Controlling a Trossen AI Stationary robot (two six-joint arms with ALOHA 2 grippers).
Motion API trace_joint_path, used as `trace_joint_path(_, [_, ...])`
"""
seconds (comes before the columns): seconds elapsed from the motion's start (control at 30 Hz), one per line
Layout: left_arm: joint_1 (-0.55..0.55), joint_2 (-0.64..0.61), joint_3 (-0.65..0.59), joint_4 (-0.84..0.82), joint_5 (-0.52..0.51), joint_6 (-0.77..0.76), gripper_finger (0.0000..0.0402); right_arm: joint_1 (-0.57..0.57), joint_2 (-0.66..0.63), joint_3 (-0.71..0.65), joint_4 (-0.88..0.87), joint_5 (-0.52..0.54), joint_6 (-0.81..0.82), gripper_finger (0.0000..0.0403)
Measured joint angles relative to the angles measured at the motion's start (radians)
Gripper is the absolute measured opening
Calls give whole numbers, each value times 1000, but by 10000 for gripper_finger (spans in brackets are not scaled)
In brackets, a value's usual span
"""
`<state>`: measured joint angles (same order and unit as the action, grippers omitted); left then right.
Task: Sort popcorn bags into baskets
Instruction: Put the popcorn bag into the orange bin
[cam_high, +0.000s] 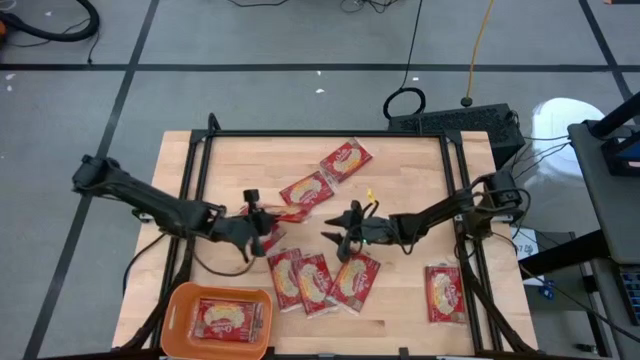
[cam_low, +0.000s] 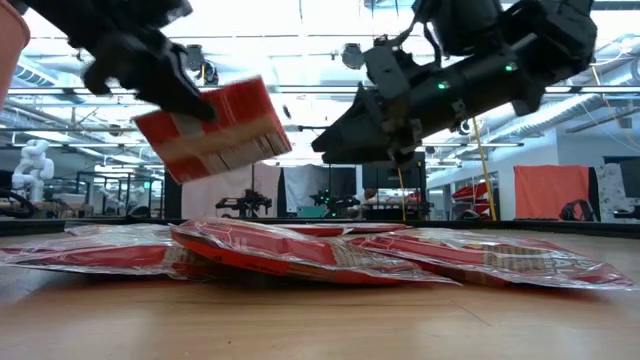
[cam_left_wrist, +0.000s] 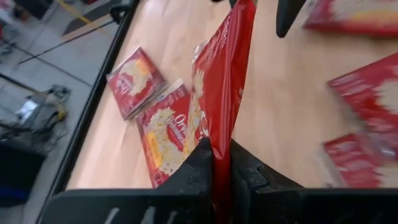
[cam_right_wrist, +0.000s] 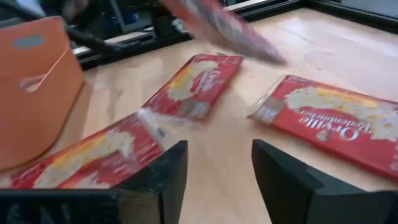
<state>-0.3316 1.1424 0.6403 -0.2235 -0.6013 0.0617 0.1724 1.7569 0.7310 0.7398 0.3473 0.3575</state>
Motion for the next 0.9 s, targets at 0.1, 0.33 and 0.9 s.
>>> trace_joint_path(0.1, [-32,-88,4,-55,35,-14,40,34,0,-12,5,0,-8,175])
trace_joint_path(0.33, [-129,-141,202,-519,44,-181,21,112,0,-21,4,56,-17,172])
trace_joint_path(0.9, [-496,82,605,-947,140,-642,19,151,1,-21,4,125,-45,171])
